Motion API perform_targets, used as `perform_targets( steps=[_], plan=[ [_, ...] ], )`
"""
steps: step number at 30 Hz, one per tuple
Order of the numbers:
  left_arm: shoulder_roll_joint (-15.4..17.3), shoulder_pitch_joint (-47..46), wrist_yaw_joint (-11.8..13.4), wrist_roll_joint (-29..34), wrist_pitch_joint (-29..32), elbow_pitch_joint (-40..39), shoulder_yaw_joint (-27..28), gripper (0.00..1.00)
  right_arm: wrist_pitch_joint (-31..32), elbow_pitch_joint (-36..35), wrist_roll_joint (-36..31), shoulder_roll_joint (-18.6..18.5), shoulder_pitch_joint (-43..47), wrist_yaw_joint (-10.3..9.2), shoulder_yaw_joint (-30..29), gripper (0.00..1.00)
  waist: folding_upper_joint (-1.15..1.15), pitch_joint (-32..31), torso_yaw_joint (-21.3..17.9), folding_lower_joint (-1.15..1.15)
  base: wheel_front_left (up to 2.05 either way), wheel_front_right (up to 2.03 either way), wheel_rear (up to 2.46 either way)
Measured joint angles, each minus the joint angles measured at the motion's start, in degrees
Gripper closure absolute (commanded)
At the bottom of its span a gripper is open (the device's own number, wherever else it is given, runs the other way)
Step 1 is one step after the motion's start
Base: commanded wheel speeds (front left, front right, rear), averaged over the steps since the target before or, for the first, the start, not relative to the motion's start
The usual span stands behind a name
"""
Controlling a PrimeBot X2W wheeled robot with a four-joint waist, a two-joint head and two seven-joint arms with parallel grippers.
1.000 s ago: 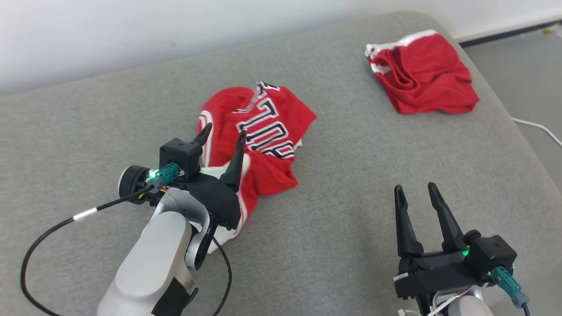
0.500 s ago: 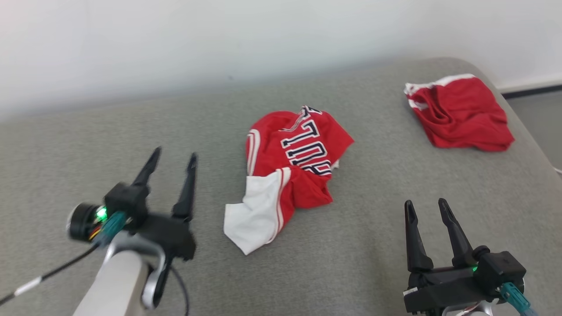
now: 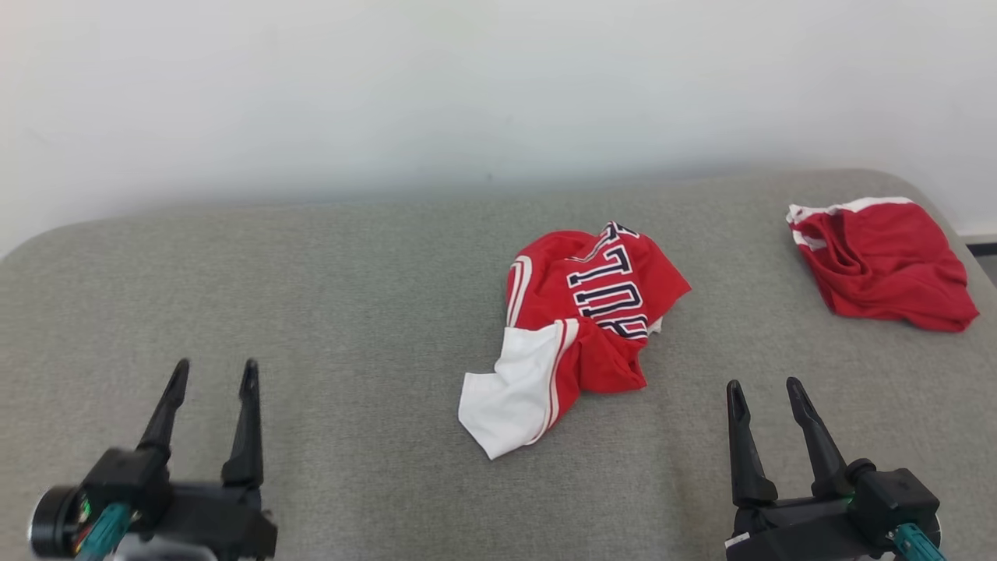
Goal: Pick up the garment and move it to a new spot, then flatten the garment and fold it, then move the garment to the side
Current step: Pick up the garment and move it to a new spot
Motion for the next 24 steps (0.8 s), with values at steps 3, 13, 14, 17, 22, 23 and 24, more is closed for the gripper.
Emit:
perform_targets(
  steps=[3, 13, 14, 17, 22, 23, 24],
  plan=[
    [0.2, 3.0, 0.7, 0.0, 0.0, -1.9, 1.6, 0.00, 0.0, 0.0, 0.0, -0.2, 0.1, 0.00, 0.0, 0.00, 0.00, -0.6, 0.8, 0.00, 0.00, 0.00, 0.00],
    [-2.1, 11.8, 1.3, 3.1, -0.2, -7.6, 6.8, 0.00, 0.0, 0.1, 0.2, -0.5, 1.2, 0.00, -0.2, 0.00, 0.00, -1.3, 2.0, 0.00, 0.00, 0.00, 0.00],
    [-2.3, 12.5, 0.8, 3.4, -0.2, -7.7, 7.1, 0.00, 0.0, 0.1, 0.2, -0.5, 1.3, 0.00, -0.2, 0.00, 0.00, -1.3, 2.1, 0.00, 0.00, 0.00, 0.00],
    [-3.0, 14.1, 0.4, 4.4, -0.2, -8.3, 8.6, 0.00, 0.0, 0.3, 0.2, -0.4, 1.8, 0.00, -0.2, 0.00, 0.00, -1.5, 2.3, 0.01, 0.00, 0.00, 0.00],
    [-4.9, 15.7, -0.7, 6.0, -0.2, -9.2, 10.9, 0.00, 0.0, 0.5, 0.3, -0.4, 2.3, 0.00, -0.1, 0.00, 0.00, -1.7, 2.8, 0.01, 0.00, 0.00, 0.00],
    [-5.3, 16.0, -0.8, 6.2, -0.2, -9.4, 11.2, 0.00, 0.0, 0.6, 0.3, -0.4, 2.3, 0.00, -0.1, 0.00, 0.00, -1.8, 2.9, 0.01, 0.00, 0.00, 0.00],
    [-5.6, 16.3, -1.2, 6.6, -0.2, -9.6, 11.5, 0.00, 0.0, 0.7, 0.3, -0.4, 2.4, 0.00, -0.1, 0.00, 0.00, -1.8, 3.0, 0.01, 0.00, 0.00, 0.00]
  ],
)
